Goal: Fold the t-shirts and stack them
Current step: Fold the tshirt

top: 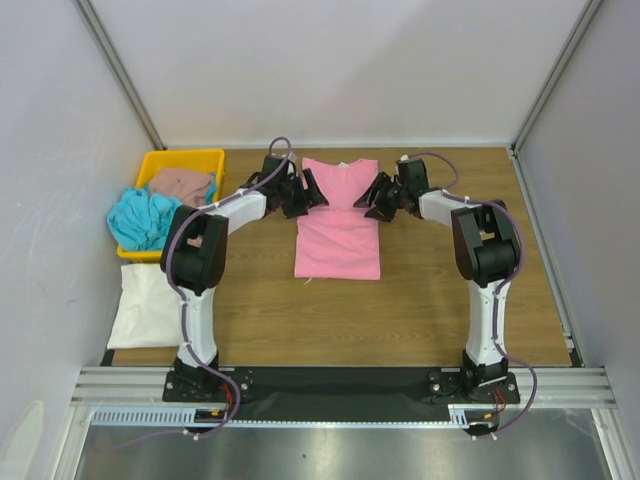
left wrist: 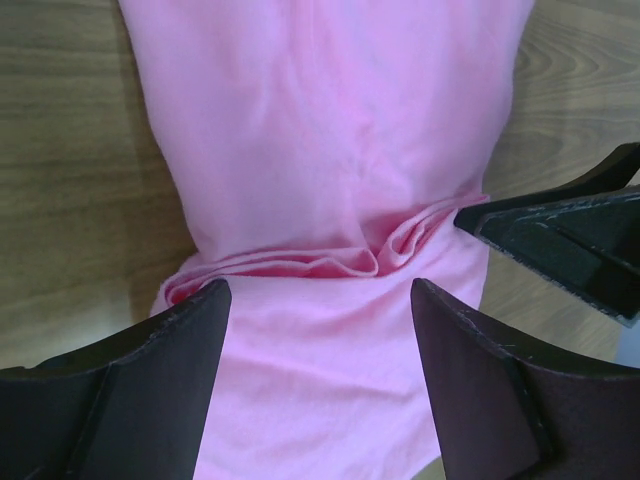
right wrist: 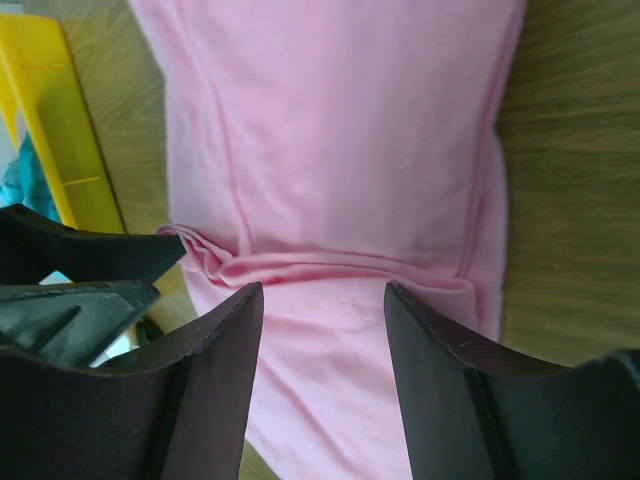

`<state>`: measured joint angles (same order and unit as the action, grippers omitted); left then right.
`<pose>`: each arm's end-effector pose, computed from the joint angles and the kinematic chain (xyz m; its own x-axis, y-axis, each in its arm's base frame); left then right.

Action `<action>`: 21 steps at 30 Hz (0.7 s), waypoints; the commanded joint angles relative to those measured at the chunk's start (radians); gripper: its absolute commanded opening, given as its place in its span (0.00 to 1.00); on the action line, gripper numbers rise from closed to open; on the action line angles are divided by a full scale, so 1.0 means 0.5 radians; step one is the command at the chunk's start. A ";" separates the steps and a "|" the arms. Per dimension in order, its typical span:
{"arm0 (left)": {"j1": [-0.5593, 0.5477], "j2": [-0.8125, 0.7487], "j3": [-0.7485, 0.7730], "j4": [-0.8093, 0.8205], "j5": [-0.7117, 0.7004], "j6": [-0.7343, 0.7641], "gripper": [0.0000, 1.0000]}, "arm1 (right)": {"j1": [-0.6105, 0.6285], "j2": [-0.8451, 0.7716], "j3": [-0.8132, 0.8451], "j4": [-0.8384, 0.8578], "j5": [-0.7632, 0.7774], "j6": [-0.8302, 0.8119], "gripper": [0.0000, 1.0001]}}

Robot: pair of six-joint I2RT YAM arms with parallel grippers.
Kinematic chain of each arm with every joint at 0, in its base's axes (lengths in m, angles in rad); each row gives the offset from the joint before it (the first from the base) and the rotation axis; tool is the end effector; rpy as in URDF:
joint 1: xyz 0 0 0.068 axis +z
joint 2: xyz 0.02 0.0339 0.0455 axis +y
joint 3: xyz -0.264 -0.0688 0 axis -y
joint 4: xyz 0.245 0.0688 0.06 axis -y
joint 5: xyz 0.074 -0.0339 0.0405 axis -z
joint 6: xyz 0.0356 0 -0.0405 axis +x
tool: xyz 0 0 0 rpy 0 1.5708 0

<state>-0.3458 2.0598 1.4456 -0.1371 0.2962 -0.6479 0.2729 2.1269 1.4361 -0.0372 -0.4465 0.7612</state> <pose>0.4272 -0.1649 0.1806 -0.8288 -0.3149 -0.4625 0.0309 0.7995 -0.5999 0.4443 0.1403 0.1573 -0.8457 0.4094 -0.3423 0.0412 0.6897 0.7230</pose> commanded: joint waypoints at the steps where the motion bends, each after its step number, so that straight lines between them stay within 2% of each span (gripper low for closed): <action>1: 0.072 0.077 0.152 0.118 0.033 -0.008 0.79 | -0.033 0.075 0.101 0.130 0.037 0.030 0.57; 13: 0.130 0.329 0.397 0.173 0.165 0.053 0.79 | -0.110 0.238 0.327 0.105 -0.012 -0.013 0.56; 19: 0.133 0.204 0.541 -0.035 -0.003 0.305 0.79 | -0.113 0.097 0.407 -0.039 -0.027 -0.142 0.57; 21: 0.133 0.072 0.563 -0.133 -0.083 0.421 0.79 | -0.119 -0.007 0.417 -0.121 -0.012 -0.218 0.60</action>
<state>-0.2810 2.2166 1.6608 -0.1532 0.3134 -0.5568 0.2173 2.2284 1.5990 -0.0444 -0.4526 0.7250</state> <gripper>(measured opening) 0.789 0.587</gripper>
